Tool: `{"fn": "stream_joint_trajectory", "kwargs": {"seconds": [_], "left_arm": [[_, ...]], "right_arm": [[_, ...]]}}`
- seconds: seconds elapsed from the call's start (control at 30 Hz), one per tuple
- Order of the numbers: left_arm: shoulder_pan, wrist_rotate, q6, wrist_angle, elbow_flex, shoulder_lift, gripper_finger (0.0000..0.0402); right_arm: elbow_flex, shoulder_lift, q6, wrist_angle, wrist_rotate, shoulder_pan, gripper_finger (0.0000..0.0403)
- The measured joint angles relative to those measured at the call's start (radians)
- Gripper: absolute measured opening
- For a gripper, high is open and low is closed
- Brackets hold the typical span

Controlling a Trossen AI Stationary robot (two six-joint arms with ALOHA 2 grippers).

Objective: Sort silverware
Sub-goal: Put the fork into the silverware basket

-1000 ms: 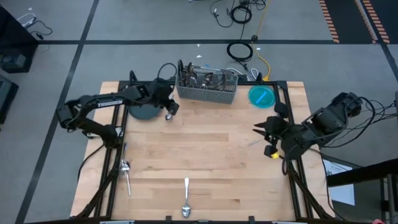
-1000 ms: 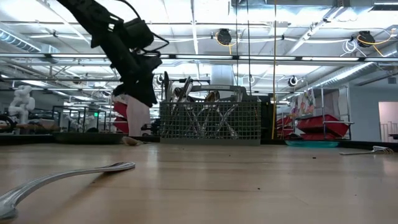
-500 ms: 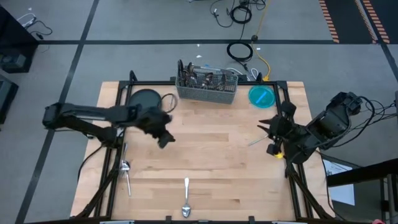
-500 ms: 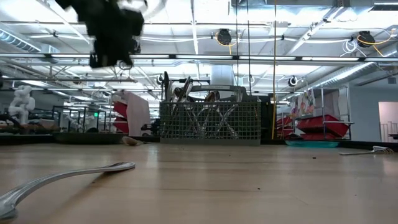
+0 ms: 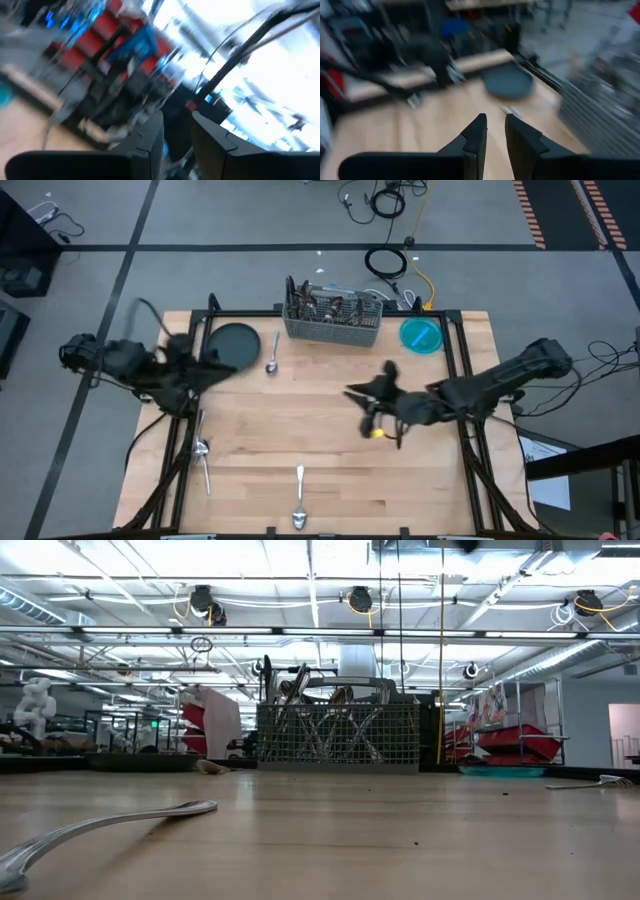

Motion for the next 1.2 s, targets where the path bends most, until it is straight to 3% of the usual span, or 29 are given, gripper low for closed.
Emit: {"fn": "stream_joint_trajectory", "kwargs": {"seconds": [0.1,0.27,0.4,0.7,0.9,0.97,1.07,1.2], "left_arm": [[-0.029,-0.06,0.022,0.005,0.0,-0.048,0.0102],[-0.044,-0.112,0.021,-0.165,0.001,-0.11,0.0092],[-0.044,-0.151,0.03,-0.219,0.0,-0.144,0.0085],[-0.044,-0.159,0.108,-0.173,0.001,-0.202,0.0084],[-0.044,-0.159,0.098,-0.251,0.001,-0.208,0.0083],[-0.044,-0.189,0.011,-0.411,0.002,-0.206,0.0083],[-0.044,-0.2,-0.166,-0.717,0.001,-0.18,0.0072],[-0.044,-0.107,-0.236,-0.958,0.01,-0.128,0.0028]], "right_arm": [[0.002,0.089,-0.03,0.223,-0.081,-0.065,0.0061],[0.156,0.307,0.012,0.267,-0.308,-0.182,0.0048],[0.392,0.538,-0.027,0.254,-0.512,-0.209,0.0007],[0.968,1.021,-0.082,0.165,-0.765,-0.228,0.0],[1.27,1.253,-0.083,0.02,-0.835,-0.229,0.0],[1.236,1.25,-0.038,0.023,-0.861,-0.229,0.0],[1.224,1.226,-0.057,-0.142,-0.891,-0.225,0.0],[1.222,1.116,-0.248,-0.427,-0.712,-0.178,0.0]]}}
